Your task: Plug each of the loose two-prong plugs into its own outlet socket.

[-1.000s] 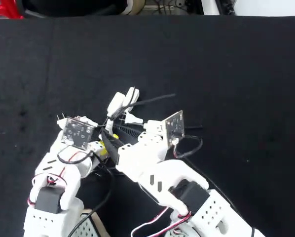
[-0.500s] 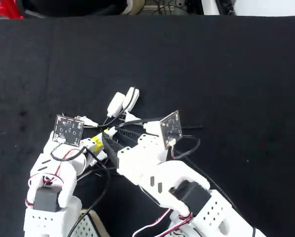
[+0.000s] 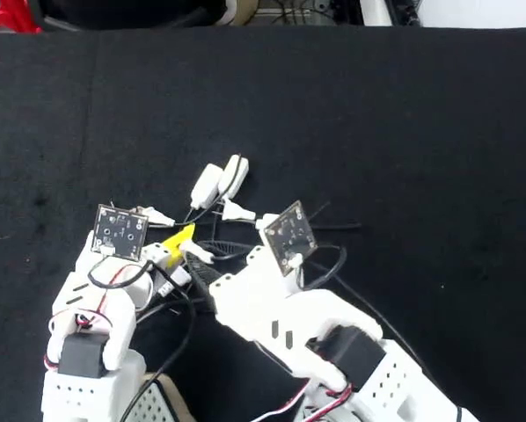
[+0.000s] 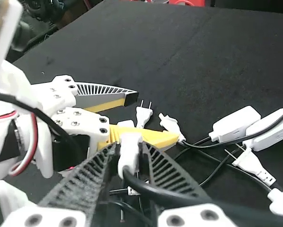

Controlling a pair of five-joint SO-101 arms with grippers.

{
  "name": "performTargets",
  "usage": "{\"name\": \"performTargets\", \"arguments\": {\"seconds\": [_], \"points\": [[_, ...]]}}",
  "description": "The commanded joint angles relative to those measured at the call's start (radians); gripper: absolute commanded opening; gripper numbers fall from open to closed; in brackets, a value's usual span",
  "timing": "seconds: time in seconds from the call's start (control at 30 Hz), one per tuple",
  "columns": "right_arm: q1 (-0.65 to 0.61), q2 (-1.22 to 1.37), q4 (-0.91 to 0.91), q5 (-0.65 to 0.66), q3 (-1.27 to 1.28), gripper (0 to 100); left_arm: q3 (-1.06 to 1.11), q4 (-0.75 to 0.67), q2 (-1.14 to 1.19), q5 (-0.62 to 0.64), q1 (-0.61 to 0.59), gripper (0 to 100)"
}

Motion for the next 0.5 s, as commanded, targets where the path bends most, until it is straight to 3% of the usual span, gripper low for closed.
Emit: {"name": "performTargets", "arguments": {"seconds": [0.0, 0.1, 0.2, 0.37, 0.47], "points": [[-0.031, 0.058, 0.008, 0.011, -0.058, 1.1, -0.015, -0.031, -0.006, 0.006, 0.002, 33], [-0.012, 0.168, 0.014, 0.011, -0.113, 1.1, -0.015, -0.023, -0.006, 0.006, -0.001, 33], [0.101, 0.317, 0.072, 0.011, -0.232, 1.1, -0.015, 0.055, -0.006, -0.005, -0.004, 33], [0.313, 0.558, 0.37, 0.011, -0.544, 1.1, -0.015, 0.183, -0.006, -0.15, -0.01, 33], [0.324, 0.687, 0.519, 0.012, -0.633, 1.1, 0.016, 0.272, -0.005, -0.272, -0.036, 33]]}}
